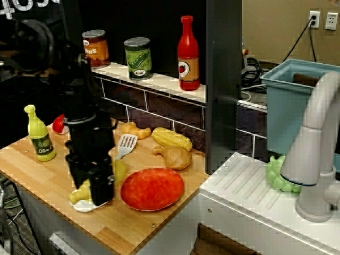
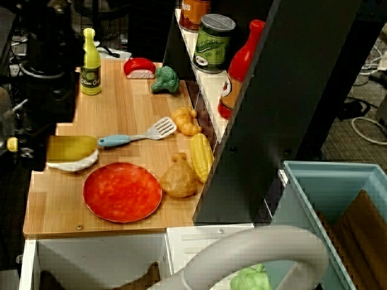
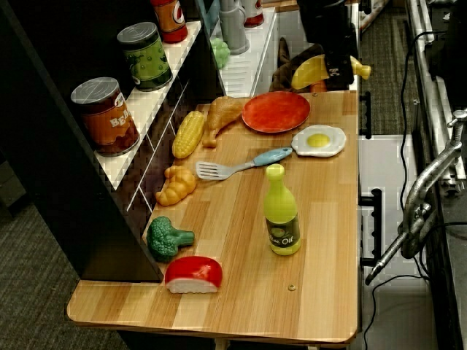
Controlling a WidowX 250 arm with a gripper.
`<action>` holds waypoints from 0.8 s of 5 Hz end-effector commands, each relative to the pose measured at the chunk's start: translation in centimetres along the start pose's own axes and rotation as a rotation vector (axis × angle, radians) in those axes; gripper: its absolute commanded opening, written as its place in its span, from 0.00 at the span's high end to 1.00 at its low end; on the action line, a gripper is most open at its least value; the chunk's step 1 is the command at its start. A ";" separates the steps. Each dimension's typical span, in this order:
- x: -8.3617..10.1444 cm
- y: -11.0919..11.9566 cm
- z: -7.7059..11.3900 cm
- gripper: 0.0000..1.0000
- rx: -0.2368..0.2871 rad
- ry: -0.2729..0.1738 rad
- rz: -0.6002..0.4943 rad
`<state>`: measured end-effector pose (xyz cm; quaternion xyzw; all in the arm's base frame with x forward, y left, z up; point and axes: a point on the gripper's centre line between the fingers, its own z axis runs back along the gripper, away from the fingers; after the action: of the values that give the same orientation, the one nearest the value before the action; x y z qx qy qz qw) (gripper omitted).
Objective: Put banana on plate
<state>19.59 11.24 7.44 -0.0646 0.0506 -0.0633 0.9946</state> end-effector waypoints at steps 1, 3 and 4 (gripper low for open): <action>3.6 0.4 1.1 1.00 0.009 -0.046 0.010; 5.7 0.3 1.5 1.00 -0.027 -0.054 0.049; 5.7 0.3 1.5 0.00 -0.027 -0.054 0.049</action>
<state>24.84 10.29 7.16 -0.0879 0.0448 -0.0360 0.9945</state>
